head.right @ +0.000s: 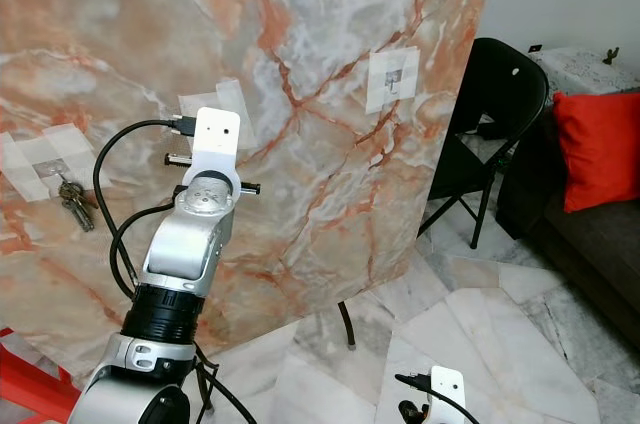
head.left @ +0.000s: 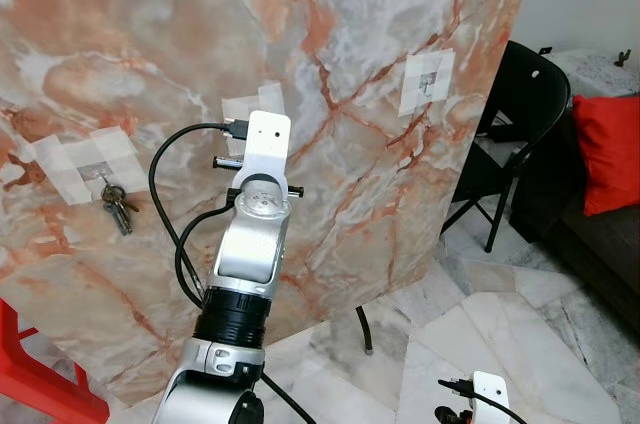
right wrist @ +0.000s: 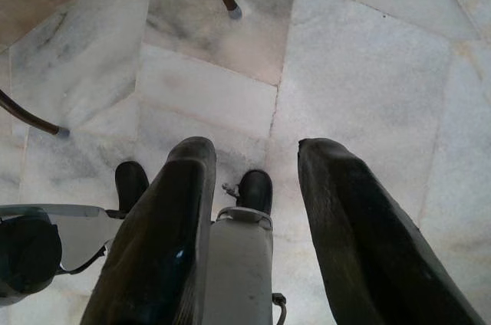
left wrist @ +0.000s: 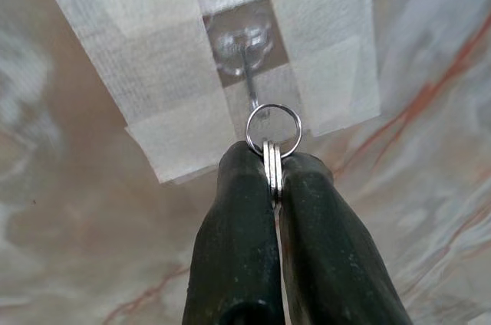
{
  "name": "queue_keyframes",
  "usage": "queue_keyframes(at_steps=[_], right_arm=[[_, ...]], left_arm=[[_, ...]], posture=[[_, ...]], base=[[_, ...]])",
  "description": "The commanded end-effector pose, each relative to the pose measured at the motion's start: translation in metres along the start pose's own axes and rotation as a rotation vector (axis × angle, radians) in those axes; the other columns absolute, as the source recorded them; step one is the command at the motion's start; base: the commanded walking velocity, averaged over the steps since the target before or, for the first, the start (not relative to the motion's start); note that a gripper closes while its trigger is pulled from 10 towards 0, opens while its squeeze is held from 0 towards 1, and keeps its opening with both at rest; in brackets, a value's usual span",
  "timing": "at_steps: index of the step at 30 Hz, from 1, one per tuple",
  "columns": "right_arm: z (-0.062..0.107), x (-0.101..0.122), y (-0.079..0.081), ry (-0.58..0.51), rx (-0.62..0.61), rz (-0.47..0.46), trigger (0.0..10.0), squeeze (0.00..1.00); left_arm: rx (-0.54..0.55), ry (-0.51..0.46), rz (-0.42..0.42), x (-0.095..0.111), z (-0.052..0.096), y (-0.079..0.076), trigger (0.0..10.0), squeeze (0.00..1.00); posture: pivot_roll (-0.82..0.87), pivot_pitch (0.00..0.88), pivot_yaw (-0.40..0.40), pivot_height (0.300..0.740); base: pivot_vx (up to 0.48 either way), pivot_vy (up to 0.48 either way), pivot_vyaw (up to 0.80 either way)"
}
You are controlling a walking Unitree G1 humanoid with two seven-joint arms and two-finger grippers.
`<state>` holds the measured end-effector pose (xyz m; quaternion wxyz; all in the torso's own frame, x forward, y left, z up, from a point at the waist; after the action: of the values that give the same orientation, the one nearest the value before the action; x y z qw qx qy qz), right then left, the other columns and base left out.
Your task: Hang keys on a hook
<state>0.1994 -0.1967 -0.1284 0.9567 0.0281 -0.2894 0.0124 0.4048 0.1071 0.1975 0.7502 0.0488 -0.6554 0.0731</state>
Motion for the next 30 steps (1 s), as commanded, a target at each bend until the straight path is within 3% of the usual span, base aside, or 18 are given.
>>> queue_keyframes(at_steps=[1, 17, 30], right_arm=[[0.000, 0.000, 0.000, 0.002, -0.003, -0.006, 10.0, 0.00], [-0.001, 0.004, 0.000, -0.016, 0.002, -0.010, 10.0, 0.00], [-0.003, 0.016, 0.004, -0.036, 0.009, -0.016, 10.0, 0.00]], left_arm=[[0.003, 0.001, 0.012, 0.005, -0.001, -0.002, 10.0, 0.00], [0.023, 0.003, 0.024, 0.007, -0.006, -0.002, 10.0, 0.00], [0.056, -0.050, -0.014, 0.018, -0.003, 0.004, 10.0, 0.00]], posture=[[0.08, 0.000, -0.037, 0.740], [0.07, 0.000, -0.035, 0.740], [0.08, 0.000, -0.035, 0.740]], base=[[0.000, 0.000, 0.00], [0.000, 0.000, 0.00], [0.000, 0.000, 0.00]])
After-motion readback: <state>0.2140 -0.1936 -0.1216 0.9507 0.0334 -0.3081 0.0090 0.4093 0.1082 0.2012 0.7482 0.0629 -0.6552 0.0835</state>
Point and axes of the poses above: a point about 5 cm out from each wrist's last joint towards the gripper, its own z axis pointing back from the gripper into the wrist, its own x axis along the axis of the wrist's last joint, y = z × x, the point moved 5 cm from there along -z, pointing out of the wrist towards the gripper, and after that the axes turned 14 degrees about z, right-handed, at the moved point
